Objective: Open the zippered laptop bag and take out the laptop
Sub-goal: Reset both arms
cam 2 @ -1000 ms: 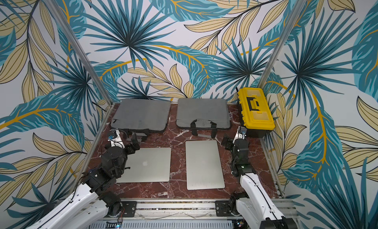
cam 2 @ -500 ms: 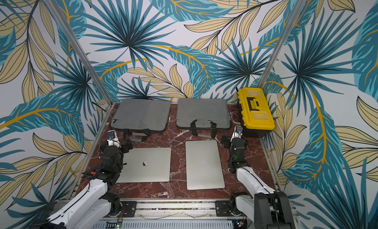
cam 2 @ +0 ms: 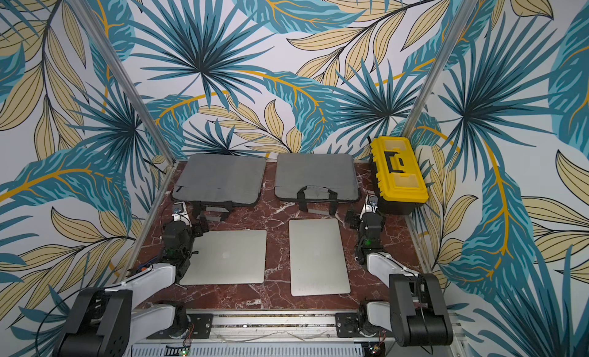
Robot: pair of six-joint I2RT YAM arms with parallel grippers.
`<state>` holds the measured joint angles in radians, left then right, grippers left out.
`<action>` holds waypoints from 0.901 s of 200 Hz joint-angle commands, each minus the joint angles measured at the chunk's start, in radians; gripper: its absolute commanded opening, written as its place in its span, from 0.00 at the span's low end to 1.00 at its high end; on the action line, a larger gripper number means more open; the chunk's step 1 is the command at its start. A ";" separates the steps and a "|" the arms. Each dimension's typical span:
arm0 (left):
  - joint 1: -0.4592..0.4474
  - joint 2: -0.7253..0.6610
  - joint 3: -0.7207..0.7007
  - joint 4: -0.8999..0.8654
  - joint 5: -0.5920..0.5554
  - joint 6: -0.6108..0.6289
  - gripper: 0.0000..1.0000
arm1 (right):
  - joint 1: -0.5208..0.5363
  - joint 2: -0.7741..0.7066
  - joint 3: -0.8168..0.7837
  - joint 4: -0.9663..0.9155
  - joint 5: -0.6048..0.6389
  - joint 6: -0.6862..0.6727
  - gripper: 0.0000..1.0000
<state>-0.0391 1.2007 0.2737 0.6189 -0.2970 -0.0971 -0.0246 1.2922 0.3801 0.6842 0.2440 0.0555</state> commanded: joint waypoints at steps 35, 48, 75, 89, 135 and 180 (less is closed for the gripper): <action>0.047 0.114 0.036 0.198 0.125 0.025 1.00 | -0.022 0.095 -0.041 0.195 -0.089 0.000 1.00; 0.058 0.153 0.039 0.229 0.154 0.028 1.00 | -0.025 0.130 -0.054 0.250 -0.104 0.000 1.00; 0.077 0.237 0.040 0.301 0.222 0.033 1.00 | -0.032 0.206 -0.066 0.344 -0.144 -0.006 1.00; 0.087 0.285 0.049 0.323 0.270 0.036 1.00 | -0.034 0.202 -0.057 0.316 -0.163 -0.009 1.00; 0.099 0.316 0.136 0.195 0.345 0.058 1.00 | -0.046 0.211 -0.008 0.234 -0.253 -0.030 1.00; 0.097 0.319 0.140 0.193 0.351 0.061 1.00 | -0.046 0.211 -0.009 0.236 -0.255 -0.033 1.00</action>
<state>0.0479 1.5246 0.3851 0.8364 0.0280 -0.0509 -0.0658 1.4994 0.3656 0.9329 0.0097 0.0387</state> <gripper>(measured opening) 0.999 0.995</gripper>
